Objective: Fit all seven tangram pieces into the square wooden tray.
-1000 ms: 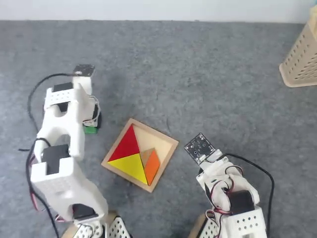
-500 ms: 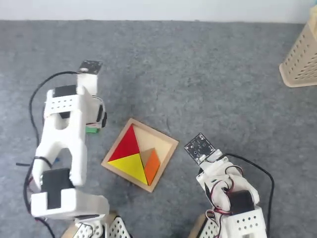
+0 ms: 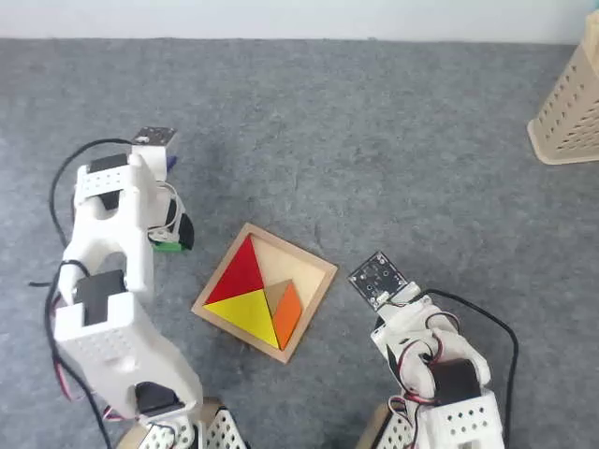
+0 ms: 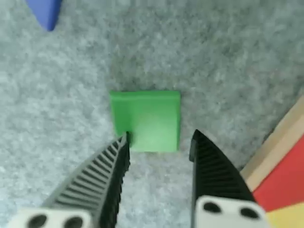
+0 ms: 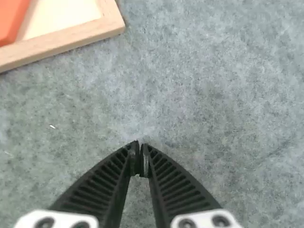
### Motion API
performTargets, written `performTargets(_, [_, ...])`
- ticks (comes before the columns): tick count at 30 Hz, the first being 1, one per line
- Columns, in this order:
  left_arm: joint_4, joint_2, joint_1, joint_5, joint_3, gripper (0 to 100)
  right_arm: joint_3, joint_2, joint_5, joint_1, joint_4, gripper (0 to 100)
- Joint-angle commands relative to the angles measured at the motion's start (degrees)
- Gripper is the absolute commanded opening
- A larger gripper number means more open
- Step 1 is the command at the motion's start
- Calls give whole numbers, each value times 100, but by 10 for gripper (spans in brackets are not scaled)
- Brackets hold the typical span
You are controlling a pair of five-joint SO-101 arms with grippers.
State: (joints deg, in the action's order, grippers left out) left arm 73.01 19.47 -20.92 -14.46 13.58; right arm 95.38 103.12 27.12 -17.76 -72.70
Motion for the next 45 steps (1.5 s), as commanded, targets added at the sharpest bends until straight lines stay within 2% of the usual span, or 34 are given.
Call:
performTargets(1, [-211,229,-18,-79,-136,202,105,84,-35,-4,-31,8])
performTargets(4, [-290,422,-44,-79,-207,202,105,84,-35,-4,-31,8])
performTargets(10, [132,923,-53,-70,-892,201,105,84,-35,-4,-31,8])
performTargets(19, [255,1046,-44,-105,-1068,122,105,84,-35,-4,-31,8])
performTargets(32, [967,-457,-44,-264,-1077,32,105,84,-35,-4,-31,8])
performTargets(39, [1029,-343,-308,-264,-1393,20,105,84,-35,-4,-31,8])
performTargets(45, [958,167,-237,-273,-1481,20,105,84,-35,-4,-31,8])
